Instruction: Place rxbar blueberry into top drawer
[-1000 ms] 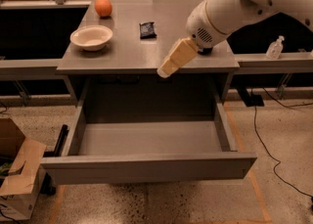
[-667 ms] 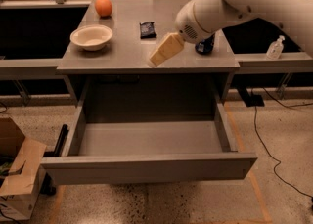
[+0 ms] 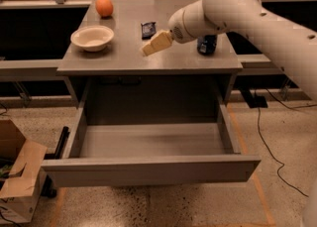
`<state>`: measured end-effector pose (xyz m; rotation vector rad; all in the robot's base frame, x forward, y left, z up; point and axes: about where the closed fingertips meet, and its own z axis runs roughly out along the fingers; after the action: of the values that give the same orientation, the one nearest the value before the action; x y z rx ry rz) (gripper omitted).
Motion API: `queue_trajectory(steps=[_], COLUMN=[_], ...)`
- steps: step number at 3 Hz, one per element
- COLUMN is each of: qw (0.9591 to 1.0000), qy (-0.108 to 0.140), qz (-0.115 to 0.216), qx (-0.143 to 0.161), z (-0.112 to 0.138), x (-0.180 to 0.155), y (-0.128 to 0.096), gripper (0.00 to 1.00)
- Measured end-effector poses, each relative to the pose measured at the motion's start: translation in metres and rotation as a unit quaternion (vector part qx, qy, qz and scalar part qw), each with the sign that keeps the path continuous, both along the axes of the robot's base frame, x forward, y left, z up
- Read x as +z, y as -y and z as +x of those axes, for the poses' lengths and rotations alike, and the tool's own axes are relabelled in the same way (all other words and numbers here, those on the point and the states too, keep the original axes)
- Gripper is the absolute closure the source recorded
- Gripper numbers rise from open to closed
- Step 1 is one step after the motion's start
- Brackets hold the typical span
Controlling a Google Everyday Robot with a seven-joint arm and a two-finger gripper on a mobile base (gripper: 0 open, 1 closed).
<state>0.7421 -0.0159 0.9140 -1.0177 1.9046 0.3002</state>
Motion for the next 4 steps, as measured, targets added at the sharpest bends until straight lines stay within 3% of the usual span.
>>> queue_trajectory(steps=[2,4], qw=[0.9971,0.9942], qy=[-0.026,-0.026], qz=[0.051,0.076], qx=[-0.05,-0.071], z=[0.057,0.067], x=[-0.048,-0.059], y=[0.004,0.001], gripper=[0.0,0.0])
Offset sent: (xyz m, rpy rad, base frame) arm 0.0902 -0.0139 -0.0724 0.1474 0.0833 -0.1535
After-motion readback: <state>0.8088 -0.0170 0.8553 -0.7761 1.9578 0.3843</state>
